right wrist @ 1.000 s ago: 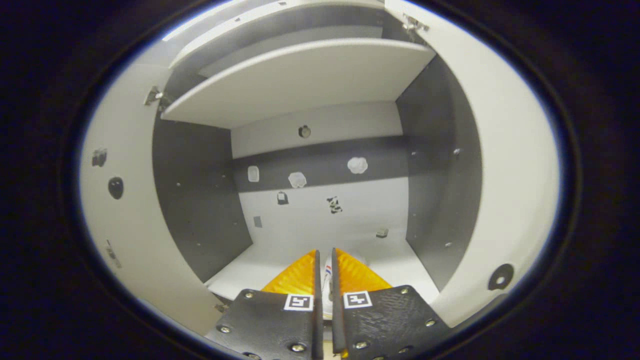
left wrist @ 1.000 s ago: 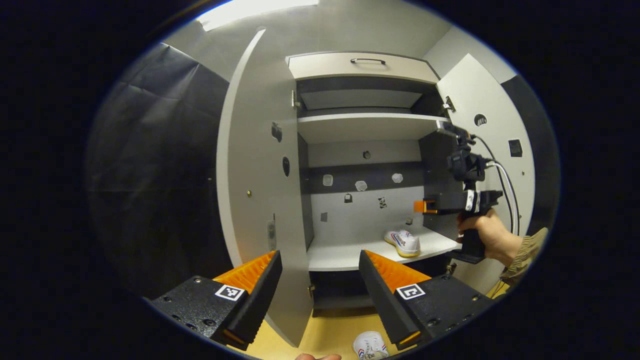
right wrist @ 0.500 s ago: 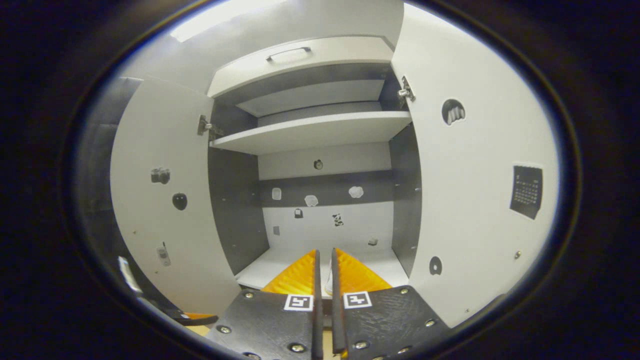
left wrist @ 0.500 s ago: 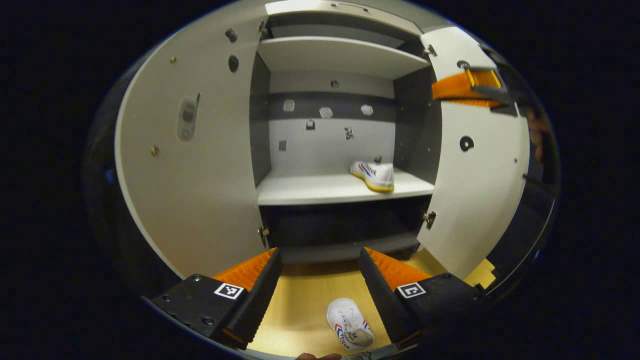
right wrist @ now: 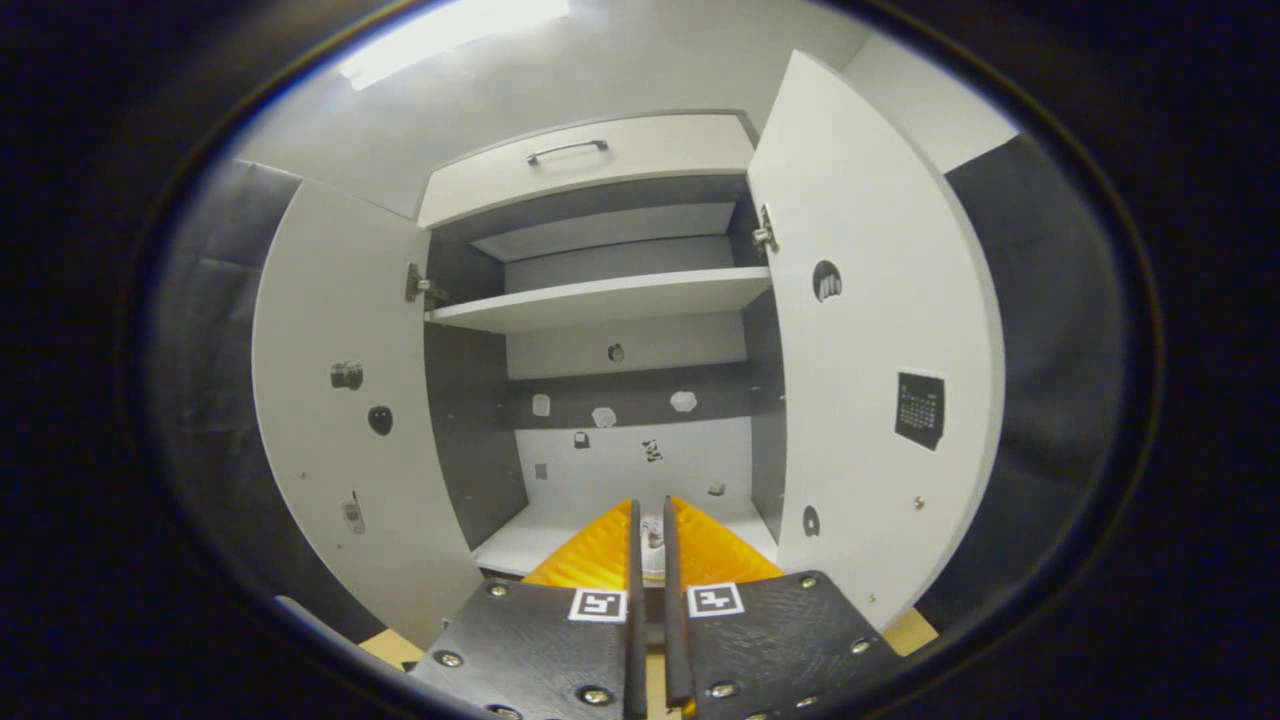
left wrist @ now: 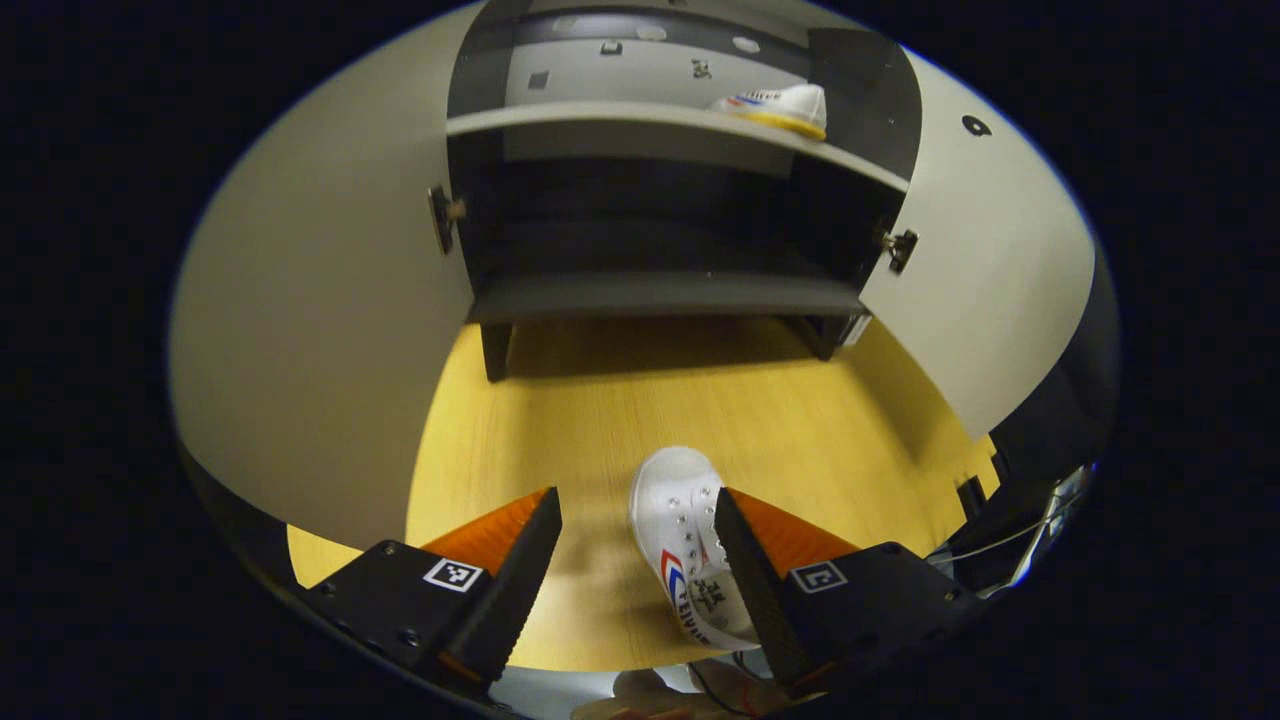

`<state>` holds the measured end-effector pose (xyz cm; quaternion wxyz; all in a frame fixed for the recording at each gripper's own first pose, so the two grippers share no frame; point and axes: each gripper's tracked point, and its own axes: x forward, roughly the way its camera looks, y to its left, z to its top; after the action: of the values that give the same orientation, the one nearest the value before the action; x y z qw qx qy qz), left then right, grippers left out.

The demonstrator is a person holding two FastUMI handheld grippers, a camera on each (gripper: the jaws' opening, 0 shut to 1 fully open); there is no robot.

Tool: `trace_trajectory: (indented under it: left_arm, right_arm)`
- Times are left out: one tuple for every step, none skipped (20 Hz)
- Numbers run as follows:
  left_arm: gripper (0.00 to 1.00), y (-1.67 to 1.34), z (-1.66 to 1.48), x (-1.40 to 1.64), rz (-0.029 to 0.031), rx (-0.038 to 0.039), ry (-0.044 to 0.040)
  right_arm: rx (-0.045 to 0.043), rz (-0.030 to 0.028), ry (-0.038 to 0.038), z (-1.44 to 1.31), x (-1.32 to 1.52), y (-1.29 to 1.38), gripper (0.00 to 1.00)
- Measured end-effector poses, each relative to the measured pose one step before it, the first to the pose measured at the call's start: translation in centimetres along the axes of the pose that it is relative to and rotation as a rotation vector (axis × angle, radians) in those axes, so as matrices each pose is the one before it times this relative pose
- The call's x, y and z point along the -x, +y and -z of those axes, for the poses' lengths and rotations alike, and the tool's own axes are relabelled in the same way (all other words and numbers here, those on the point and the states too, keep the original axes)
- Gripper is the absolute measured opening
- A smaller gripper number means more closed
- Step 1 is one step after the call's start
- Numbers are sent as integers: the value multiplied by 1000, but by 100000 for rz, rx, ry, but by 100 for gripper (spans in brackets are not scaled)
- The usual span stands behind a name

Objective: Grab one shoe with the right hand and put it into the shoe cabinet, grab the other shoe with the left hand and put it into the shoe cabinet; then close the right door with the right hand and the left door with the left hand.

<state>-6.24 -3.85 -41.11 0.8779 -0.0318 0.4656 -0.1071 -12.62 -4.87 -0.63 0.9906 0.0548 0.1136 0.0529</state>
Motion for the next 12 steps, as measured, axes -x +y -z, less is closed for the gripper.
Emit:
trace_trajectory:
  left_arm:
    - [94,-95,1232,-739,818,1553,4019]
    - [94,-65,1098,-707,1065,1502,2950]
    - [94,-90,712,-555,1003,1035,2372]
    - [99,-29,709,-626,563,339,2152]
    - [93,17,639,-547,243,-90,1817]
    - [93,-95,542,-412,624,-264,1591]
    - [93,-138,483,-462,528,-48,1521]
    - [92,-128,502,-466,368,133,2069]
    - [91,-138,537,-477,507,343,2042]
    - [90,-82,434,-386,302,328,1567]
    - [89,-69,285,-367,-93,211,1170]
    - [89,32,326,-402,-430,165,1058]
  right_arm:
    - [810,1696,-179,-42,359,-521,8]
    - [820,1835,-334,-58,399,-520,8]
    - [886,1757,83,24,227,-606,8]
    - [630,1750,266,90,374,-491,8]
    - [481,1498,229,54,227,-550,8]
    - [370,1543,389,121,225,-524,8]
    - [213,1383,325,124,218,-546,8]
    - [161,1621,497,196,123,-512,8]
    - [-34,-290,39,121,160,-265,8]
    - [423,1248,657,161,337,-244,13]
    - [505,720,156,75,109,-314,13]
    - [519,152,-50,-35,142,-58,13]
